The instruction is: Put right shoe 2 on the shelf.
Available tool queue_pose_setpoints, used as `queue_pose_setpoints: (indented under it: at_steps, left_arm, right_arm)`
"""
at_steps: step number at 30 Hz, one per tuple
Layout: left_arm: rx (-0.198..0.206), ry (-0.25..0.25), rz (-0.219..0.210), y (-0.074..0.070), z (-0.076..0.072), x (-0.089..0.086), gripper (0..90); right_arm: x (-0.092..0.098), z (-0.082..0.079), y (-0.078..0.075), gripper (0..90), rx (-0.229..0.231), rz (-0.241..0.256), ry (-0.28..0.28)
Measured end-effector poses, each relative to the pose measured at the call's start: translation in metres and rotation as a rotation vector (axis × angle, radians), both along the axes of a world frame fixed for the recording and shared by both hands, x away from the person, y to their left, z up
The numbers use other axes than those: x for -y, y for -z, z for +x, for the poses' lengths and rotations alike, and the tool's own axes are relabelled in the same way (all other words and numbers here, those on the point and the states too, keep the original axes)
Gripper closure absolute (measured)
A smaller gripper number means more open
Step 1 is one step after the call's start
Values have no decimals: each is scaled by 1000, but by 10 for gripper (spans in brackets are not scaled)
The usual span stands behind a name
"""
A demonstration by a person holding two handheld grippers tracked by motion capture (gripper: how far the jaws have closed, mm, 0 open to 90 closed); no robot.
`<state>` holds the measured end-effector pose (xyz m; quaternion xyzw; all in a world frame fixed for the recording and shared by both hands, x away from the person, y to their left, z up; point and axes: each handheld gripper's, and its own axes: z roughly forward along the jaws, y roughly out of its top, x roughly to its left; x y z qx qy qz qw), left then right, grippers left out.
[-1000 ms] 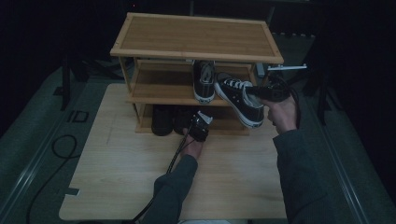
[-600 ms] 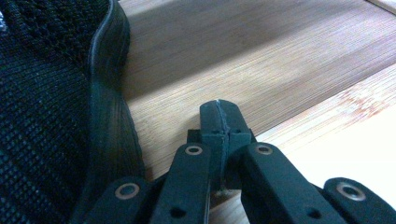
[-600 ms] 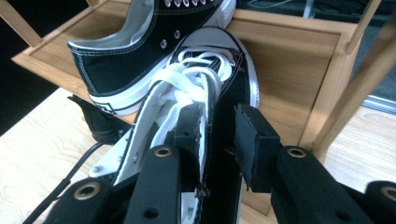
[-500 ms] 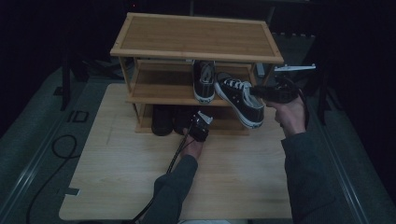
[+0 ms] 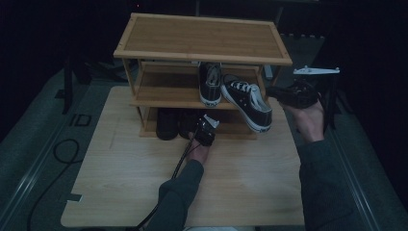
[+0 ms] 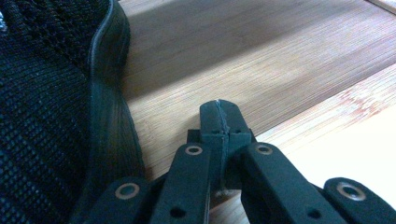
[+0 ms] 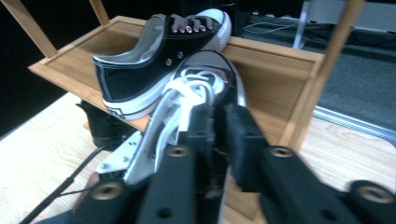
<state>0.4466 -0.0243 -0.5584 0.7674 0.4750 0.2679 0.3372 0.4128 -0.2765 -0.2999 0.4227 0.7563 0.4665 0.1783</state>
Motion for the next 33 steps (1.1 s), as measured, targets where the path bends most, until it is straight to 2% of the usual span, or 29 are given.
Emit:
queue_pose_setpoints:
  at_steps: [1,2,5,17,25,33]
  left_arm:
    - [0,0,0,0,0,0,900]
    - [0,0,0,0,0,0,900]
    - [0,0,0,0,0,0,900]
    - [0,0,1,0,0,0,900]
    - [0,0,1,0,0,0,900]
    - [0,1,4,0,0,0,900]
  right_arm:
    - [1,0,0,884,-1,-7,7]
    - [3,-1,1,900,0,-35,30]
    - [5,-2,4,900,-1,-54,38]
    - [16,-15,20,900,-30,-77,32]
    - [19,-29,27,900,-41,-89,18]
    - [23,-54,38,900,-49,-99,-38]
